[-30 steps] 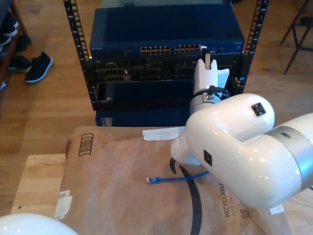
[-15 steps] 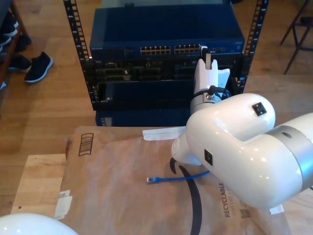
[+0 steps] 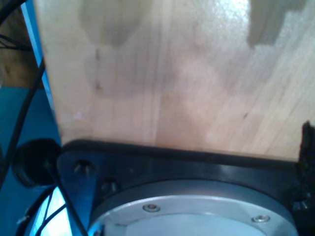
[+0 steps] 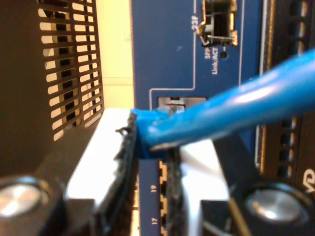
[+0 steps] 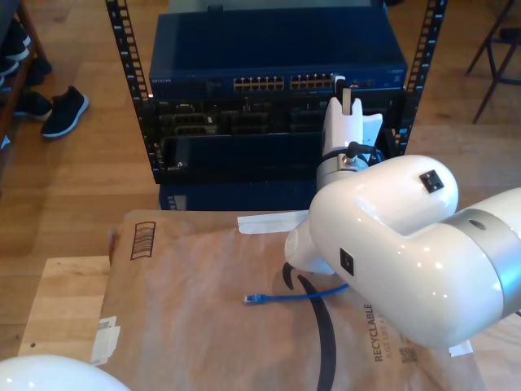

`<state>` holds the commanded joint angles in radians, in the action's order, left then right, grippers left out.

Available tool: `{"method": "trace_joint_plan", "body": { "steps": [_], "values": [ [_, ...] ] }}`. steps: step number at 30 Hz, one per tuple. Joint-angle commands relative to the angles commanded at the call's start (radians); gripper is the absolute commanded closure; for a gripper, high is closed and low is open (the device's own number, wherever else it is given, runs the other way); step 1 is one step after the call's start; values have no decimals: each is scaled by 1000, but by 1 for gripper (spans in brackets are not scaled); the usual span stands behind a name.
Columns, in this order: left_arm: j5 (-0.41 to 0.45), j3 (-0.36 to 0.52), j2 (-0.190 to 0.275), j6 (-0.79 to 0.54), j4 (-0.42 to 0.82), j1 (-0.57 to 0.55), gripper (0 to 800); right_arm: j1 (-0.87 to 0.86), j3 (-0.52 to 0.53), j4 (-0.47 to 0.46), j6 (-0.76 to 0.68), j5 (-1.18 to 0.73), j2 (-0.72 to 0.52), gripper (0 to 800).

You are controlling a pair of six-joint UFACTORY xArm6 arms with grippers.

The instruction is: Grab the cable and plug it in

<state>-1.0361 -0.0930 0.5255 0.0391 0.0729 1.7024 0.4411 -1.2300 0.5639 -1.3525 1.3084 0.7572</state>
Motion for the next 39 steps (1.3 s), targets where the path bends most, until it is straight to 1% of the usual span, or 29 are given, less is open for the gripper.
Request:
{"method": "trace_joint_plan", "body": {
  "steps": [13, 20, 38, 39],
  "values": [
    [0, 2, 0, 0, 0, 0, 0, -2, -5, 2, 0, -8, 18, 800],
    [0, 0, 0, 0, 0, 0, 0, -2, -49, 0, 0, -9, 43, 800],
    [0, 0, 0, 0, 0, 0, 0, -2, -64, 0, 0, -9, 44, 800],
    [0, 0, 0, 0, 0, 0, 0, -2, -63, 0, 0, -9, 44, 773]
  ]
}}
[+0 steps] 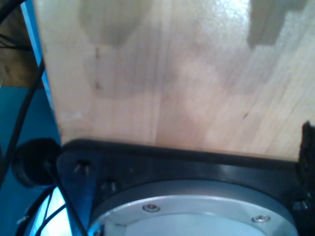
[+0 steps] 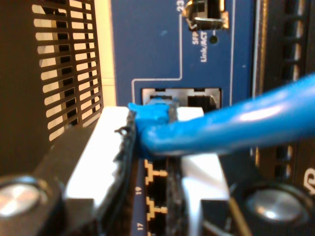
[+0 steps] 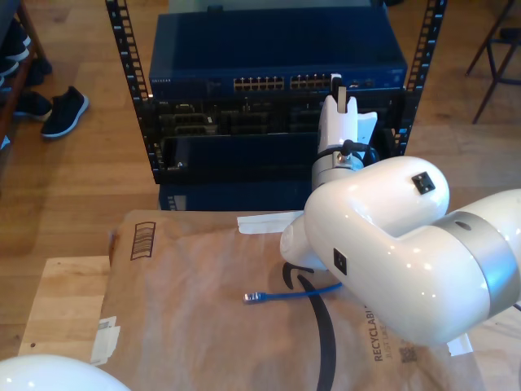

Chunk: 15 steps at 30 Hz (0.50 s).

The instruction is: Grab the cable and plug it in

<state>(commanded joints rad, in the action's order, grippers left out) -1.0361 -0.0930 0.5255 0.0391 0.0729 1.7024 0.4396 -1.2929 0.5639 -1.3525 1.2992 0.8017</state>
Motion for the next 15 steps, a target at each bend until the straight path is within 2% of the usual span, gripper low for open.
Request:
{"method": "trace_joint_plan", "body": {
  "steps": [5, 7, 11, 15],
  "values": [
    [0, 0, 0, 0, -2, 0, 0, 2, 9, -3, 0, 0, -9, 630],
    [0, 0, 0, 0, 0, 0, 0, 3, 17, -5, 0, 0, -20, 549],
    [0, 0, 0, 0, 0, 0, 0, 5, 75, -5, 0, 2, -60, 517],
    [0, 2, 0, 0, 0, 0, 0, 11, 216, -5, 0, -2, -149, 483]
  ]
}}
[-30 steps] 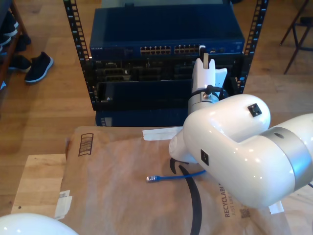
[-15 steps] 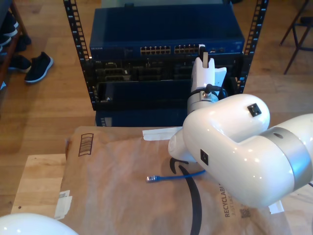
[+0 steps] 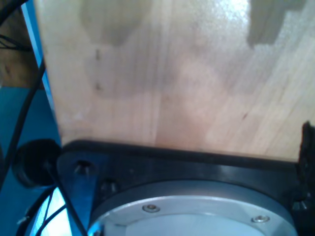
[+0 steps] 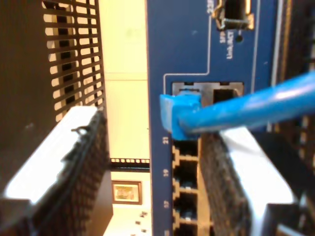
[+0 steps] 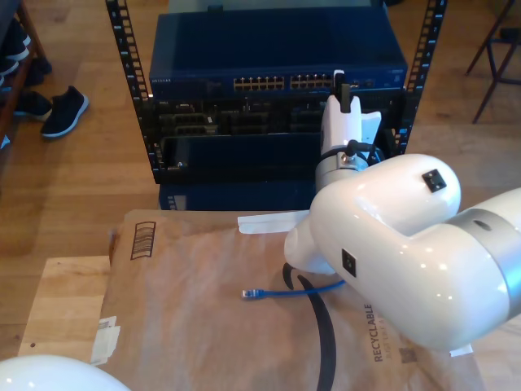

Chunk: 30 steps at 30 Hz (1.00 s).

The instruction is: Grab the cable and plug it in

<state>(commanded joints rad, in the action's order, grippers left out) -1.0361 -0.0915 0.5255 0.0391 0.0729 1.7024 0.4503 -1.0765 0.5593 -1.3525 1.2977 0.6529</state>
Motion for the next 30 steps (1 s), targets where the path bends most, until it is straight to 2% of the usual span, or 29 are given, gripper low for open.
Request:
{"method": "trace_joint_plan", "body": {
  "steps": [6, 13, 17, 18, 20, 24, 27, 30],
  "values": [
    [0, -2, 0, 0, 0, 0, 0, 23, 224, -20, 0, -15, -144, 444],
    [0, 0, 0, 0, 0, -2, 0, 26, 370, -34, 2, -91, -269, 419],
    [0, -2, 0, 0, 0, -2, 0, 12, 407, -72, 8, -233, -350, 341],
    [0, 0, 0, 0, 0, 0, 0, 3, 416, -86, 15, -275, -371, 295],
    [0, -2, 0, 0, 0, 0, 0, -25, 446, -127, 64, -359, -428, 214],
    [0, -2, 0, 0, 0, 0, 0, -97, 496, -176, 166, -543, -548, 129],
    [0, -2, 0, 0, 0, 0, 0, -157, 539, -184, 284, -710, -661, 2],
    [0, 0, 0, 0, 0, 0, 0, -203, 545, -186, 345, -824, -741, 2]
  ]
}}
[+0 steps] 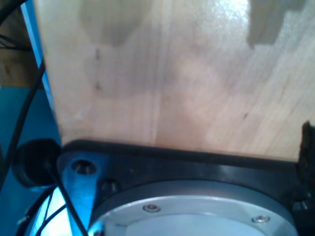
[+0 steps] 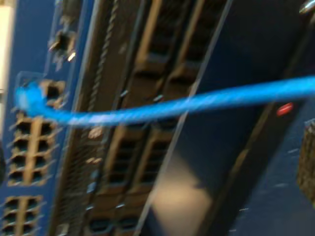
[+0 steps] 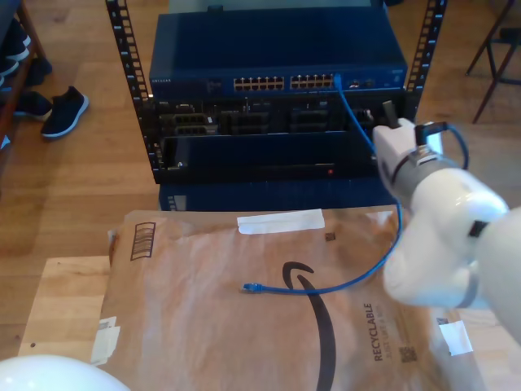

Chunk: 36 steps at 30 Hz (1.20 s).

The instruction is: Grab the cable and plug it in

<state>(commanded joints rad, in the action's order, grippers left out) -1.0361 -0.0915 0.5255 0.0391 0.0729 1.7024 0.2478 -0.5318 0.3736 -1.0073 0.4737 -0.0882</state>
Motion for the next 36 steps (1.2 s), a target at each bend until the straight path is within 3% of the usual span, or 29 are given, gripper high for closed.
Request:
{"method": "trace_joint_plan", "body": {
  "steps": [6, 9, 14, 17, 23, 26, 32, 36],
  "values": [
    [0, 0, 0, 0, 0, 0, 0, -141, -2, -26, 147, -173, -91, 3],
    [0, 0, 0, 0, 0, 0, 0, -232, 8, -110, 216, -344, -153, 3],
    [0, 0, 0, 0, 0, 0, 0, -370, 37, -311, 222, -646, -261, 3],
    [0, 0, 0, 0, 0, 0, 0, -477, 29, -384, 226, -856, -315, 3],
    [0, -2, 0, 0, 0, 0, 0, -681, 25, -514, 273, -1036, -364, 3],
    [0, -2, 0, 0, 0, 0, 0, -787, 34, -522, 328, -1097, -414, 2],
    [0, 0, 0, 0, 0, 0, 0, -971, 61, -540, 539, -1458, -566, 2],
    [0, 0, 0, 0, 0, 0, 0, -1175, 189, -574, 678, -1516, -667, 2]
  ]
}}
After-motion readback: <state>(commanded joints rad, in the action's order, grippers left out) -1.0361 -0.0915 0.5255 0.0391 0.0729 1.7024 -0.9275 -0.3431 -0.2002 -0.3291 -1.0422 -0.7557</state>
